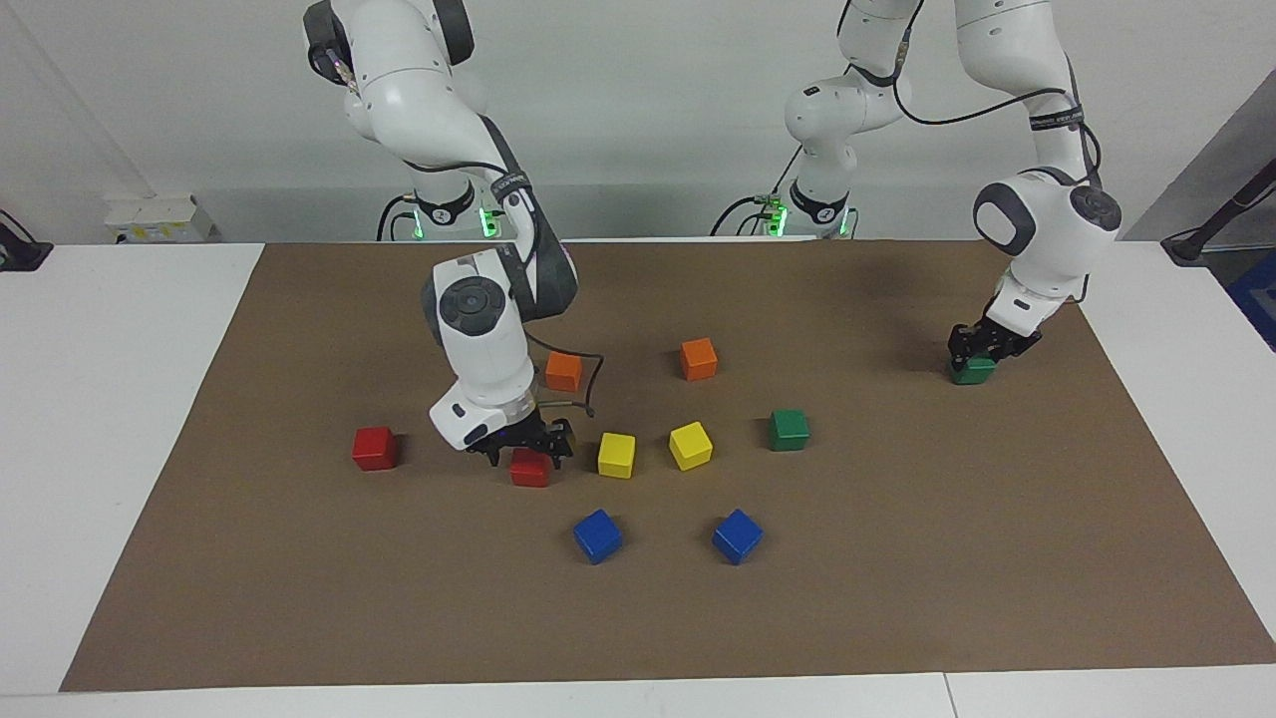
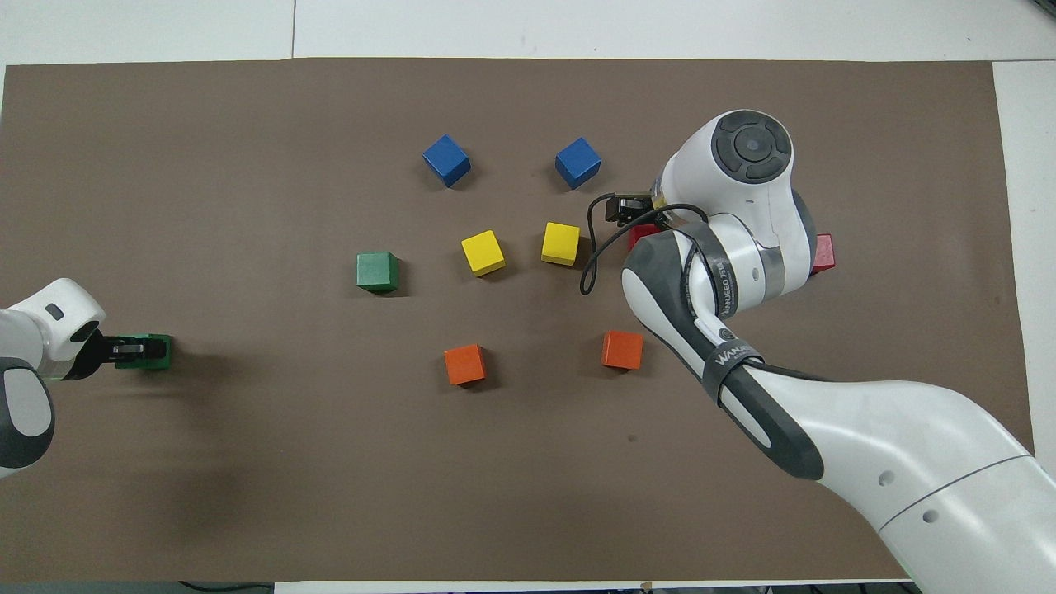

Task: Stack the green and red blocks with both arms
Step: 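Set green down with the left gripper while the right gripper grasps other red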

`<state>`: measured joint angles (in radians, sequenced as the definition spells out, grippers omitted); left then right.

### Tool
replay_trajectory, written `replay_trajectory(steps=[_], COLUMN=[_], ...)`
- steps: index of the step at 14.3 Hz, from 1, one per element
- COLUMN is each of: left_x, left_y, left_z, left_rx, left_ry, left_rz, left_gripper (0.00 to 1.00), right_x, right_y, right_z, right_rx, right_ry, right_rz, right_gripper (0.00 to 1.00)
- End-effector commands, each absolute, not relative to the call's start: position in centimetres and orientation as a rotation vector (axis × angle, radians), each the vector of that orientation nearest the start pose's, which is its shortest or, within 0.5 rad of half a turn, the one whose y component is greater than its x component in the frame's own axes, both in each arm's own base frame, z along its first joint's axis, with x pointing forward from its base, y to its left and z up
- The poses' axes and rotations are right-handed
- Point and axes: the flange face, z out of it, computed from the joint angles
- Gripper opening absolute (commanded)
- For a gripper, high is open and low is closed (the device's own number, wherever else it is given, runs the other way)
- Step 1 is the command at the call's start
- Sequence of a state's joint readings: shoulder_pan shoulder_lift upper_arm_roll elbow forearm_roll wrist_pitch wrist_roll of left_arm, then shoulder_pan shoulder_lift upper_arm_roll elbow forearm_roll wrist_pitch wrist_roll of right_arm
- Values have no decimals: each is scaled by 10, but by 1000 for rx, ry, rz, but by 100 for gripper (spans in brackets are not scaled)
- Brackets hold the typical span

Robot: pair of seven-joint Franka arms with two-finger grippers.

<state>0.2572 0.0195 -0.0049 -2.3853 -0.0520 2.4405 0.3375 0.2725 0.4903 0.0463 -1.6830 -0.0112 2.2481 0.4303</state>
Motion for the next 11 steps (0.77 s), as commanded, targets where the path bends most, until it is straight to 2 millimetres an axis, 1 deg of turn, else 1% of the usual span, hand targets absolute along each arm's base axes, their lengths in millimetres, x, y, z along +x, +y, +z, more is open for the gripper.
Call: replay_trajectory(steps=[1, 2, 3, 4, 6, 7, 8, 9, 10, 11], left_x=[481, 481, 481, 482, 487, 494, 500, 510, 520, 531], left_y=[128, 128, 128, 128, 127, 126, 124, 125, 126, 125], left_z=[310, 306, 306, 307, 312, 318, 328, 346, 365, 387], left_rx=[-3158, -3161, -3161, -3161, -3163, -3167, -3170, -3170, -3171, -3161], left_ry=[43, 41, 46, 48, 73, 108, 152, 184, 198, 223], left_rz=[-67, -55, -55, -55, -39, -21, -6, -5, 4, 14], left_gripper=[0, 7, 57, 100, 100, 100, 100, 100, 100, 100], right_x=[640, 637, 636, 635, 632, 632, 632, 633, 636, 635], right_y=[208, 208, 207, 206, 207, 207, 208, 204, 198, 191], right_z=[312, 307, 304, 303, 300, 300, 304, 311, 327, 354], right_rx=[-3085, -3083, -3084, -3085, -3087, -3091, -3093, -3101, -3121, -3135], right_ry=[205, 207, 205, 203, 204, 203, 203, 210, 198, 176], right_rz=[-112, -113, -114, -109, -98, -90, -83, -58, -31, 2], right_gripper=[100, 100, 95, 87, 62, 38, 12, 0, 0, 0])
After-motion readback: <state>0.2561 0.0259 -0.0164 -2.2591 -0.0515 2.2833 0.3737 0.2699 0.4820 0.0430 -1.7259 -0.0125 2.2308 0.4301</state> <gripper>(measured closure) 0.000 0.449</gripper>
